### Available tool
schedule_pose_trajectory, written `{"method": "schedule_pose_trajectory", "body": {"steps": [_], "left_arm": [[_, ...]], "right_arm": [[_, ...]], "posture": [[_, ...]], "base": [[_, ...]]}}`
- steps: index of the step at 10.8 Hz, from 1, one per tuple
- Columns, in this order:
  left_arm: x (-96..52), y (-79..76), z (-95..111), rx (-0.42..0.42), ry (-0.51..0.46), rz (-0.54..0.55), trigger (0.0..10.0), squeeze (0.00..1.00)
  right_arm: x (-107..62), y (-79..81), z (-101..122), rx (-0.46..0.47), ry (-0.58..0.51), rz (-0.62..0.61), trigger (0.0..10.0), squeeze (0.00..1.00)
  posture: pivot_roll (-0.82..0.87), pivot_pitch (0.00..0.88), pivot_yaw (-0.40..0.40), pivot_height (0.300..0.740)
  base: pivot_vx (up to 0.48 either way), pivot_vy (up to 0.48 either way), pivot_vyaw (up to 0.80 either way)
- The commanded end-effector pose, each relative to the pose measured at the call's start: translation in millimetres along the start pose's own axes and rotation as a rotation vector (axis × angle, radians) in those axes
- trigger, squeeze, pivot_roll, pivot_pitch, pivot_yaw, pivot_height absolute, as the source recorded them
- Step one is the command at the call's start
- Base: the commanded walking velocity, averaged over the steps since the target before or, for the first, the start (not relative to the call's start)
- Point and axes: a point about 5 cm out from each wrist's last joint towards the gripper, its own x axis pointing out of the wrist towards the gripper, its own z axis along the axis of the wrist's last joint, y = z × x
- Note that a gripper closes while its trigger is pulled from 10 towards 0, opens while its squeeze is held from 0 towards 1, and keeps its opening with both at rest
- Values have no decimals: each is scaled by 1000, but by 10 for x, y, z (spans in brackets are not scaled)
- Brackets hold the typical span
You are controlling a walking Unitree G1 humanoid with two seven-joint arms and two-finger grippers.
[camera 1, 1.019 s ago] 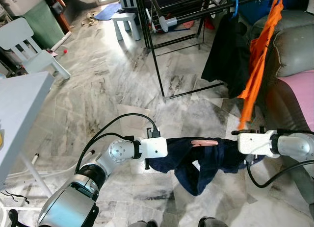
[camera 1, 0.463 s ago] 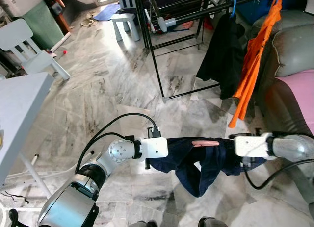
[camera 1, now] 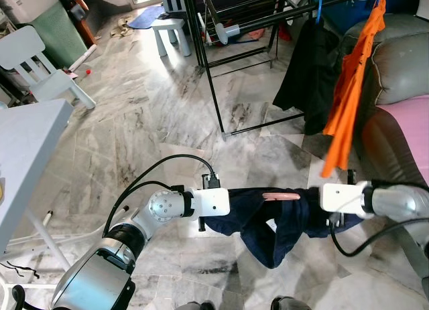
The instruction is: Hang hanger
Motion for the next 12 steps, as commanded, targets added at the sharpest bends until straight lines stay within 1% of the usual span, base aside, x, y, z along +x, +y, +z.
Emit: {"method": "schedule_pose_trajectory", "body": {"steps": [1, 6, 8, 10, 12], "left_arm": [[-46, 27, -23, 14, 8, 1, 0, 0], [-56, 29, -47, 16, 25, 14, 0, 0], [-76, 85, -66, 21, 45, 65, 0, 0], [-94, 185, -61, 54, 61, 161, 0, 0], [-91, 190, -61, 57, 62, 175, 0, 0]], "right_arm": [[-27, -17, 10, -7, -14, 1, 0, 0], [-46, -20, 11, 23, -35, -12, 0, 0], [-77, -29, 33, 61, -74, -31, 0, 0], [-103, 18, -15, 82, -66, -40, 0, 0], [-97, 43, -8, 89, -70, -37, 0, 0]], "posture": [[-159, 133, 203, 740], [-158, 132, 202, 740], [-158, 132, 202, 740], [-165, 132, 206, 740], [-166, 132, 207, 740]], "base": [[0, 0, 0], [0, 0, 0], [0, 0, 0], [0, 0, 0], [0, 0, 0]]}}
